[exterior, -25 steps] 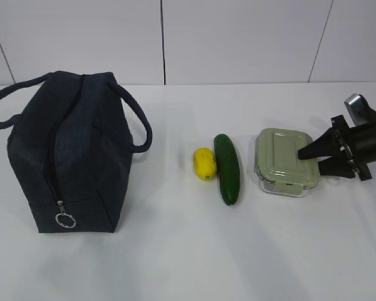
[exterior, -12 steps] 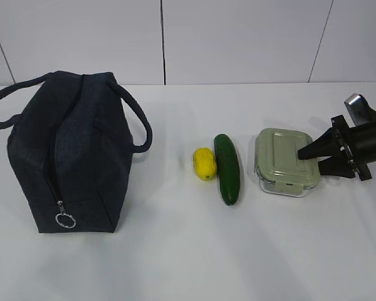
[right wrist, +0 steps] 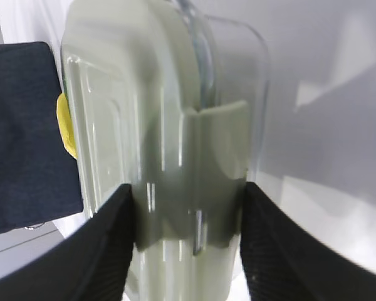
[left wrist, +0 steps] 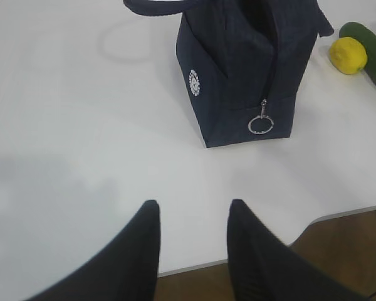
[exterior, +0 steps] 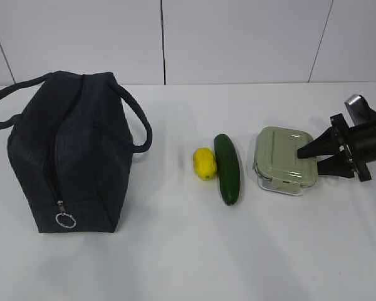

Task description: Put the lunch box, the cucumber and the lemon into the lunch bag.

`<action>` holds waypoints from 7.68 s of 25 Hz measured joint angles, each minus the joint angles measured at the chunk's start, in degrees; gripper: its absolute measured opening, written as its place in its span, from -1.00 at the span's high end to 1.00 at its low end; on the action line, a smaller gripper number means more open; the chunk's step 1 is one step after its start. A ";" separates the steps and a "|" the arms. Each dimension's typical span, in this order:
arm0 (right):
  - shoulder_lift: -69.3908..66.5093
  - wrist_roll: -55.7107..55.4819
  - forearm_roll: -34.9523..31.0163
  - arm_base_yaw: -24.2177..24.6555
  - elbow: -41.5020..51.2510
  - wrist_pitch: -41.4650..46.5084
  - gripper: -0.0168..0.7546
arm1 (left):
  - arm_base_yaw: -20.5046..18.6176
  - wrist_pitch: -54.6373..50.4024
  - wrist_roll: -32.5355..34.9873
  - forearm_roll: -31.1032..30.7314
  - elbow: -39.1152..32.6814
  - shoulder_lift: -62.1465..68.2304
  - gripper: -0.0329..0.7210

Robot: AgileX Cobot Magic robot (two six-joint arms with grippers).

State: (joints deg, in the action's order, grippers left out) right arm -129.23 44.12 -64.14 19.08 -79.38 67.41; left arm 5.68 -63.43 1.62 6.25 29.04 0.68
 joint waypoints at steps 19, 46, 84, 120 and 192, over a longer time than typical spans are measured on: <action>0.00 -3.66 -0.43 0.00 0.00 -0.10 -0.01 | 0.00 0.00 0.00 0.00 0.00 0.00 0.28; -0.12 -4.01 -1.92 -0.45 0.00 -0.87 -0.01 | 0.00 0.00 0.00 1.65 0.00 0.00 0.28; 2.11 -4.78 0.04 -0.47 0.12 -1.70 -0.01 | 0.00 0.34 0.00 1.72 0.00 0.00 0.28; 5.19 -5.89 0.17 -0.57 0.21 -1.70 0.03 | 0.00 4.50 0.00 4.09 1.18 7.46 0.28; 14.84 -10.75 -16.64 -25.73 -8.92 -0.07 0.03 | 0.00 11.90 18.58 24.88 45.30 96.28 0.91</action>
State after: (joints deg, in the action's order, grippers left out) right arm -114.39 33.37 -80.79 -6.65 -88.30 67.34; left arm 5.68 -51.53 20.20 31.12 74.34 96.96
